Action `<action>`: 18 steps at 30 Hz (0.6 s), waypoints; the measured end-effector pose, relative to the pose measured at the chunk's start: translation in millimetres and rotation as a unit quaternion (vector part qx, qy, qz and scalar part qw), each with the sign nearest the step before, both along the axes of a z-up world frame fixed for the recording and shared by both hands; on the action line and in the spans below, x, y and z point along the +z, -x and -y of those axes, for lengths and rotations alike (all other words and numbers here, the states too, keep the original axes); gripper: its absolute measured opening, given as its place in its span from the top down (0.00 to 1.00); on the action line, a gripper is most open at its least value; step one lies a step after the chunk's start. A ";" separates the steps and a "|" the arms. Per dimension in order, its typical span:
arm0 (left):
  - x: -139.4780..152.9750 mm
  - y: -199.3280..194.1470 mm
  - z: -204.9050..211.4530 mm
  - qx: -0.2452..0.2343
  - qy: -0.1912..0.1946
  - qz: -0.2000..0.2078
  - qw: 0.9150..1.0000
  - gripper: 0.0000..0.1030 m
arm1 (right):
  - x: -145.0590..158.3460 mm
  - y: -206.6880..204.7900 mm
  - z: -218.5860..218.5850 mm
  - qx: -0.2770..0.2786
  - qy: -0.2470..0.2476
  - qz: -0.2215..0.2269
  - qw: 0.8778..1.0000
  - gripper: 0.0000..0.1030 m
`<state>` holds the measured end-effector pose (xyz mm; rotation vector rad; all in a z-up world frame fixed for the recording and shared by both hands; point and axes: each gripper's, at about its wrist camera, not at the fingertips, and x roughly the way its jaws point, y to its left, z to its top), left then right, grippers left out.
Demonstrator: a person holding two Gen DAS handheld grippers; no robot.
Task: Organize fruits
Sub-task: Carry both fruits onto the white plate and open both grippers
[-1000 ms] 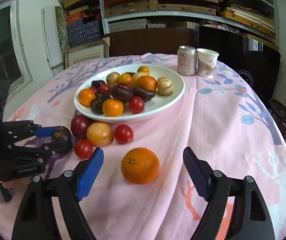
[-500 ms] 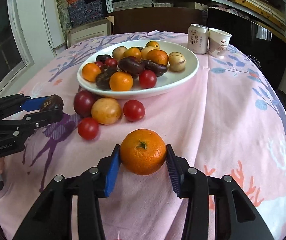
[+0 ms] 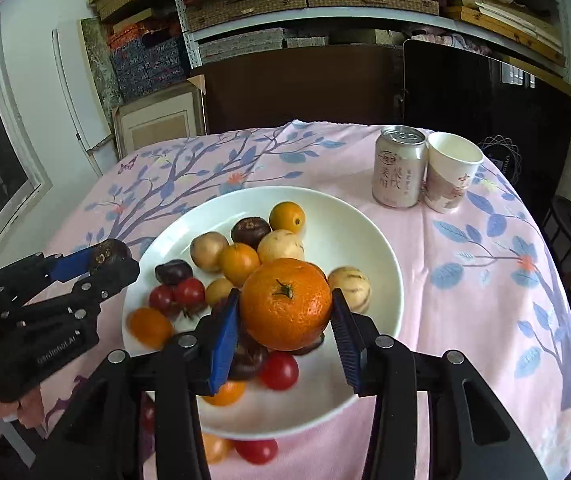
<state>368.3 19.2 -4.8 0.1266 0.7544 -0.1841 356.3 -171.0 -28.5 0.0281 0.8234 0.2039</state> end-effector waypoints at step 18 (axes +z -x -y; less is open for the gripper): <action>-9.8 -18.0 -44.9 0.060 0.048 -0.002 0.997 0.05 | 1.6 -9.7 9.5 -0.006 0.014 0.033 0.999 0.04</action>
